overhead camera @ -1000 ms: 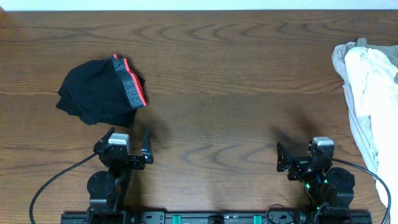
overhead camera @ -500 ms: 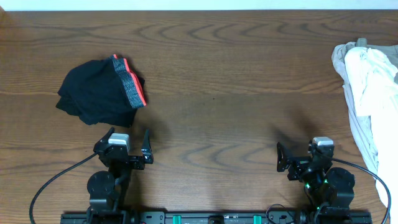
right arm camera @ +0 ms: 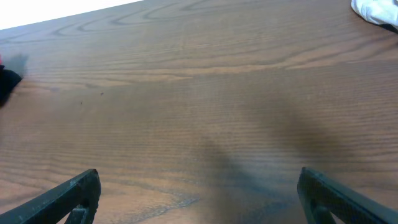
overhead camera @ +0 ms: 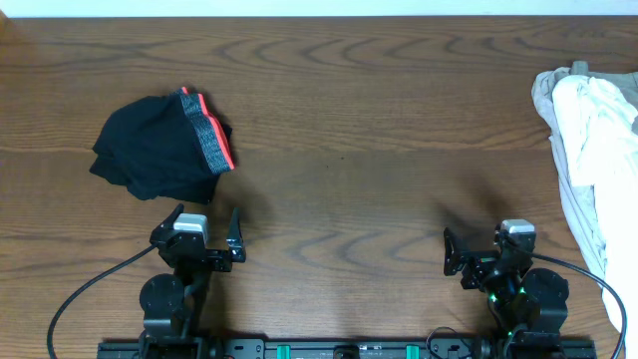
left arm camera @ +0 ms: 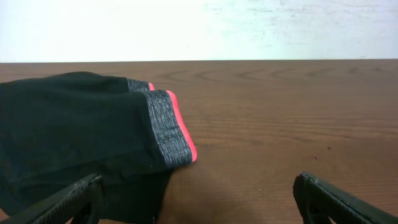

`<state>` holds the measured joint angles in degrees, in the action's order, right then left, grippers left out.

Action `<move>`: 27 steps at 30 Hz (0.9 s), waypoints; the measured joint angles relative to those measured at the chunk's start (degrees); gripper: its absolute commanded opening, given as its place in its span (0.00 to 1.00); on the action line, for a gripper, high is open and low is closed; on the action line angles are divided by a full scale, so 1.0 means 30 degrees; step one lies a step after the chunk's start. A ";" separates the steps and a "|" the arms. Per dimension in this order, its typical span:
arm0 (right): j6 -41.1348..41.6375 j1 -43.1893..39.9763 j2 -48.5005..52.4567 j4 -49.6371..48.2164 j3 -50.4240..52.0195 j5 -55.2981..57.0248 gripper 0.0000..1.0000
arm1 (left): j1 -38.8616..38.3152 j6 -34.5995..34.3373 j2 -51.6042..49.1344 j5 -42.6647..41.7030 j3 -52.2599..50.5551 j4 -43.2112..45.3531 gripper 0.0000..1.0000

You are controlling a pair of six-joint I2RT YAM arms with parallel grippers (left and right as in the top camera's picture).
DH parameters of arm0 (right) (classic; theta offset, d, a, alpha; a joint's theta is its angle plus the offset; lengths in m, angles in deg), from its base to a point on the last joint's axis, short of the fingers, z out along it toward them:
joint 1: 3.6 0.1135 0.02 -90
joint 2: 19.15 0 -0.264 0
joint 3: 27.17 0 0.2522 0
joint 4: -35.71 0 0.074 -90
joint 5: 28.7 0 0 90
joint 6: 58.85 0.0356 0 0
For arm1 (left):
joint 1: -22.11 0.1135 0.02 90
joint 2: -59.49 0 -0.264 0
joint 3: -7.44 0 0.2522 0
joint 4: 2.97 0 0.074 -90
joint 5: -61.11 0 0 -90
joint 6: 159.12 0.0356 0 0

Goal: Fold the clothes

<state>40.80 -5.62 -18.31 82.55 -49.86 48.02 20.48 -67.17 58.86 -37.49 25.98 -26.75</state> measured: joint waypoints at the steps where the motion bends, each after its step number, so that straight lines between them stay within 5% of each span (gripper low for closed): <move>1: 0.0007 0.0000 0.0000 0.0000 0.0007 0.0000 0.99 | 0.0000 -0.0007 0.0000 0.0000 0.0000 -0.0007 0.98; 27: 0.0794 0.0000 0.0000 -0.0197 0.0000 -0.0612 0.99 | 0.0000 -0.0481 0.0000 -0.0007 0.0000 0.0007 0.98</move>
<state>43.18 -5.62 -18.31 81.96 -49.86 46.19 20.48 -68.61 58.86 -37.51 25.98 -26.73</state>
